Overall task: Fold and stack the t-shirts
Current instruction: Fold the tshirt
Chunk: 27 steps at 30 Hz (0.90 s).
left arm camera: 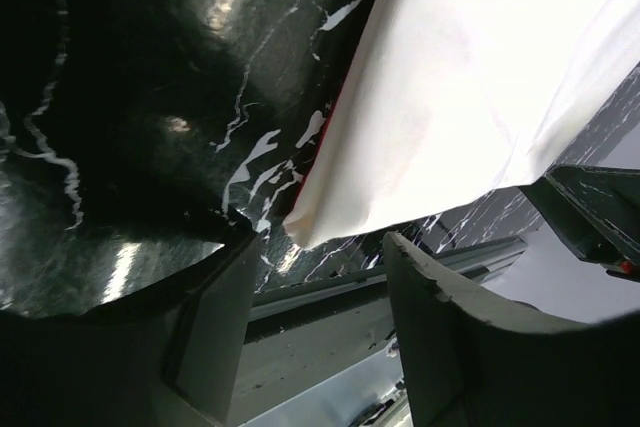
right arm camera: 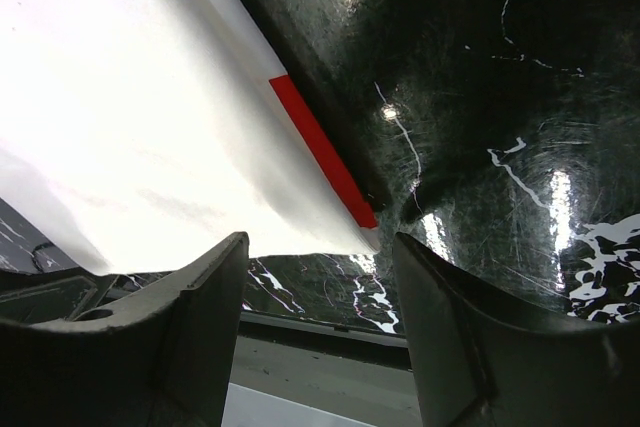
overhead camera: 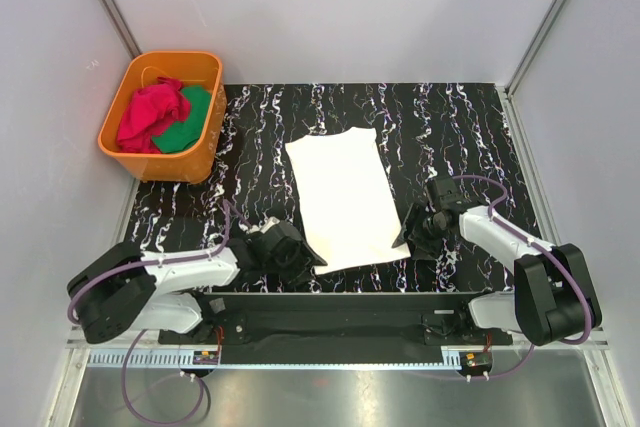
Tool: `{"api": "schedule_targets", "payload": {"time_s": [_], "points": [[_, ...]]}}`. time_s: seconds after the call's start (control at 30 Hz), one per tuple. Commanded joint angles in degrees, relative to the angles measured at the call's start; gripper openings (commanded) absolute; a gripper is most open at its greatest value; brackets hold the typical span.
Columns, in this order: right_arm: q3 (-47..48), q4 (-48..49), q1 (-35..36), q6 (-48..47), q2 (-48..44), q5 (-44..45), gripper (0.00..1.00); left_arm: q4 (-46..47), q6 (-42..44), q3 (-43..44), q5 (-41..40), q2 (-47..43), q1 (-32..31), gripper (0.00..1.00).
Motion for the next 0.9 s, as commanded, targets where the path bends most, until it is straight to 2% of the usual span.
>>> {"api": "schedule_targets", "payload": {"time_s": [0.0,0.13,0.23,0.4,0.5,0.57,0.6,0.63,0.73,0.87], "points": [[2.0,-0.8,-0.2,-0.9,-0.1,1.1,0.67,-5.3,0.5,-3.5,1.0,6.8,-0.4,0.58],[1.8,-0.9,-0.2,-1.0,0.1,1.5,0.67,-2.2,-1.3,-5.1,1.8,8.5,-0.4,0.54],[1.7,-0.8,-0.2,-1.0,0.0,1.1,0.67,-2.4,-2.3,-6.7,0.6,6.6,-0.3,0.47],[1.4,-0.3,-0.2,-0.9,0.2,0.7,0.67,-3.3,-3.0,-9.5,-0.4,2.0,0.8,0.3],[-0.1,1.3,-0.2,-0.6,0.5,-0.7,0.68,-4.0,-1.9,-9.8,-2.5,0.4,1.3,0.16],[-1.1,2.3,-0.2,-0.4,1.0,-3.1,0.69,-4.4,-1.2,-9.7,-2.8,-0.3,1.3,0.15],[-1.2,3.3,-0.1,-0.2,1.7,-4.2,0.69,-4.4,0.0,-9.2,-3.1,-0.2,1.3,0.16],[-1.7,3.7,-0.1,-0.1,1.9,-5.7,0.7,-5.1,0.7,-8.4,-3.2,-0.1,1.3,0.3],[-2.1,3.6,-0.1,-0.2,1.7,-5.8,0.69,-10.7,3.4,-4.5,-4.2,0.9,1.3,0.62],[-2.6,2.9,-0.2,-0.3,0.5,-5.1,0.69,-13.1,2.7,-6.2,-4.8,-2.5,1.3,0.66]]}}
